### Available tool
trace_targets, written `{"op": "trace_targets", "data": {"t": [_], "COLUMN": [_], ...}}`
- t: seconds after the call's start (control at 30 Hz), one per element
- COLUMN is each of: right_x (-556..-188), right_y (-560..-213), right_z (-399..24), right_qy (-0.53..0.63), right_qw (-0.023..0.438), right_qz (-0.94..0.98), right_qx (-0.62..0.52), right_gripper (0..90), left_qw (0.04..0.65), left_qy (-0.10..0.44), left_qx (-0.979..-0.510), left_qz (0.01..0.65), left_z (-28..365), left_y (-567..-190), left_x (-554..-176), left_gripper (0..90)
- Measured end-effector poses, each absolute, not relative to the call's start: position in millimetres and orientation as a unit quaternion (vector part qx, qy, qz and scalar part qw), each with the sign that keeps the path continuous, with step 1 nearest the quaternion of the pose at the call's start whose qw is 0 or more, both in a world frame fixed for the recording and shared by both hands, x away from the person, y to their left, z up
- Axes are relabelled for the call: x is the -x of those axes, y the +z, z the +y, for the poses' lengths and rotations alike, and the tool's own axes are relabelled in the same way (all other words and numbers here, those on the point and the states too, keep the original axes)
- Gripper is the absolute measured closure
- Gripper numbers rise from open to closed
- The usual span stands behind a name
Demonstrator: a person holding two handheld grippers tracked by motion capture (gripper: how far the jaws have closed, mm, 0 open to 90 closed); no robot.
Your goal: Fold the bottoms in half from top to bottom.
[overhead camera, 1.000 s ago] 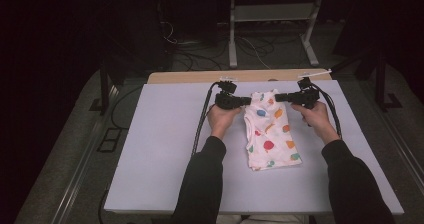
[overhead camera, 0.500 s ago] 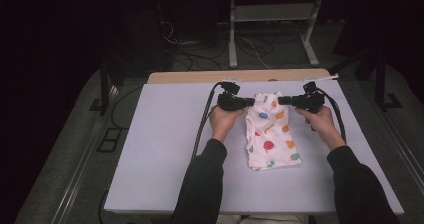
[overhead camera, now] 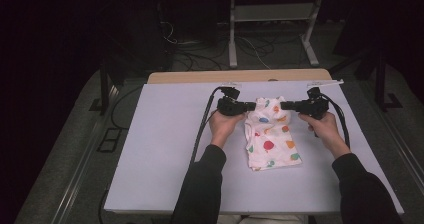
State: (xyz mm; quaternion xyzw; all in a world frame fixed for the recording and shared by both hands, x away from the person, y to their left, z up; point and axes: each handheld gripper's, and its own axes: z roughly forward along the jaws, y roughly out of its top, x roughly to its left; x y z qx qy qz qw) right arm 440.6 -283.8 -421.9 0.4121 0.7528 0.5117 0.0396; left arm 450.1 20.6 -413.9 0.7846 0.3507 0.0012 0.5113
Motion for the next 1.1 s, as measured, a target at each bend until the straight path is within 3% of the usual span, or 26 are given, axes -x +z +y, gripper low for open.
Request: {"op": "trace_targets", "data": {"t": [1.1], "right_x": [-394], "right_y": [-432], "right_z": [-284], "right_qy": [0.501], "right_qw": [0.016], "right_qz": [0.776], "right_qx": [-0.382], "right_gripper": [86.7], "left_qw": [0.526], "left_qy": [-0.019], "left_qx": [-0.788], "left_qz": [0.318], "left_z": [27], "left_y": [-434], "left_x": [-404], "left_gripper": [86.9]}}
